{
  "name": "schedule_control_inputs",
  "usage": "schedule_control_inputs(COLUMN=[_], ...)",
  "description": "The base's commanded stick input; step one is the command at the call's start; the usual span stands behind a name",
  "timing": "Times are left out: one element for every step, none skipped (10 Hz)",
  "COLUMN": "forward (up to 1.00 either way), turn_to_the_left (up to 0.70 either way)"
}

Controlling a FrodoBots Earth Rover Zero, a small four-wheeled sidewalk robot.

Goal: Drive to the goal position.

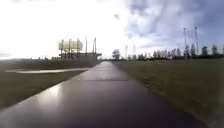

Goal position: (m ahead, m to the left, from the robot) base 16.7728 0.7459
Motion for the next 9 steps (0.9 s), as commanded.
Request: schedule_control_inputs(forward=[1.0, 1.0, 1.0, 1.0, 1.0, 1.0, 1.0, 1.0, 1.0], turn_to_the_left=[0.0, 0.0, 0.0, 0.0, 0.0, 0.0, 0.0, 0.0, 0.0])
